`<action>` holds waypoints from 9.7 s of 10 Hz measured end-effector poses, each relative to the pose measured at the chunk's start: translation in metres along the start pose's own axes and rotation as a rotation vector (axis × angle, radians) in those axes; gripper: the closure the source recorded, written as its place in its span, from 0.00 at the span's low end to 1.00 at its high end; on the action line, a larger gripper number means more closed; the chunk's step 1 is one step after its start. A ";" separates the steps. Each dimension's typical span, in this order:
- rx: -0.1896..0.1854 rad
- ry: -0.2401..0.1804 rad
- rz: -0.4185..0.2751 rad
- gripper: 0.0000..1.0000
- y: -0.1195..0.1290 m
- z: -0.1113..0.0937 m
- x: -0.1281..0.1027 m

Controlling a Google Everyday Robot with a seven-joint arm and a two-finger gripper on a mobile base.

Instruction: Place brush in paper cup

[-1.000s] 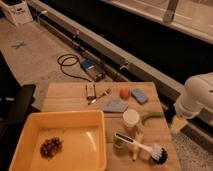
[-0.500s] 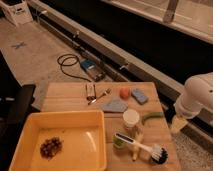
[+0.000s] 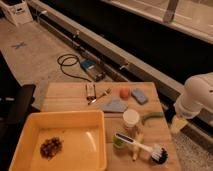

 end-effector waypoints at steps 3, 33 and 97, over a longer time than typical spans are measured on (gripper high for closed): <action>0.000 0.000 0.000 0.20 0.000 0.000 0.000; -0.235 0.071 -0.151 0.58 0.174 0.112 -0.109; -0.014 -0.400 -0.764 0.73 0.081 0.063 -0.259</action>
